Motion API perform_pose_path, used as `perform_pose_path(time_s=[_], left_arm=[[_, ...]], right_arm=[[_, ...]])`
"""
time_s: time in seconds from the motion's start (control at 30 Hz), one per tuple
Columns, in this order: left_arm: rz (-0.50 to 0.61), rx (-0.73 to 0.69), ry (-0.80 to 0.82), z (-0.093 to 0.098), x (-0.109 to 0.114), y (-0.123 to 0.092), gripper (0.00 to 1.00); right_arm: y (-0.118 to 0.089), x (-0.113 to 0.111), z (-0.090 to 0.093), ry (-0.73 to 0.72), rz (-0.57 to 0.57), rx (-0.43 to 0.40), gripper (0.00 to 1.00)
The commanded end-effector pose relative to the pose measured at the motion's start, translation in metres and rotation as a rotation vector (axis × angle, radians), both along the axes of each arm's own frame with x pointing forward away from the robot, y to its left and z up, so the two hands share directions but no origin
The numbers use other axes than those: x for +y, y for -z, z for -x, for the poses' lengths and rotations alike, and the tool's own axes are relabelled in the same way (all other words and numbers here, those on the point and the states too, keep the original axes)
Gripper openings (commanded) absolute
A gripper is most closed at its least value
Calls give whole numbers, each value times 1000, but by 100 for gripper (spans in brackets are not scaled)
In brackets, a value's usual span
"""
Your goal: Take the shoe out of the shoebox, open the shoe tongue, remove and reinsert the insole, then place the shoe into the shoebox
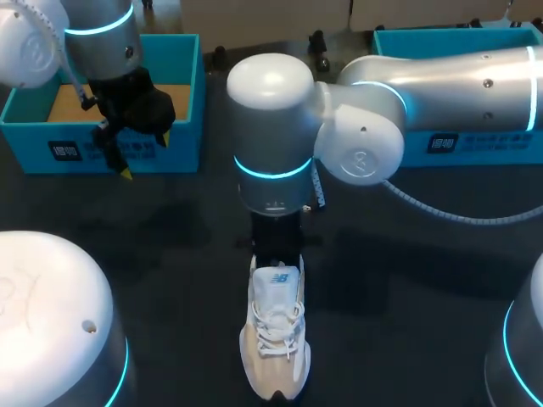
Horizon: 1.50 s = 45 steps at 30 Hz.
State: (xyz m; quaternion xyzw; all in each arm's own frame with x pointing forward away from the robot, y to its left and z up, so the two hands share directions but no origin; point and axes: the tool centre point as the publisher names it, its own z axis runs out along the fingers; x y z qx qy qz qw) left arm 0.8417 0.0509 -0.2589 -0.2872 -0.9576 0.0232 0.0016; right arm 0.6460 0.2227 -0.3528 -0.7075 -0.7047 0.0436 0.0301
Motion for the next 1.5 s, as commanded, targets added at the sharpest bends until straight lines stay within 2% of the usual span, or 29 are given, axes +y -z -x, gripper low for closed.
perform_pose_path(time_s=[0.03,0.1,0.13,0.17,0.23,0.27,0.47,0.77,1.03,1.23,1.5], left_arm=[[-2,0,0,0,0,0,100],[-2,0,0,0,0,0,100],[-2,0,0,0,0,0,100],[-2,0,0,0,0,0,100],[-2,0,0,0,0,0,100],[-2,0,0,0,0,0,100],[-2,0,0,0,0,0,100],[-2,0,0,0,0,0,100],[-2,0,0,0,0,0,100],[-2,0,0,0,0,0,100],[-2,0,0,0,0,0,100]], right_arm=[[0,10,0,0,26,13,40],[-1,11,2,-3,27,11,49],[-2,11,3,-4,33,17,59],[-2,10,3,-4,34,17,77],[-3,10,3,-5,34,19,98],[-2,9,4,-5,35,19,100],[4,9,7,-5,22,22,100],[-5,12,12,-9,47,-2,100],[-8,9,-1,-45,64,-29,100],[-6,4,-3,-57,60,-37,100],[-13,12,13,-30,64,-24,100]])
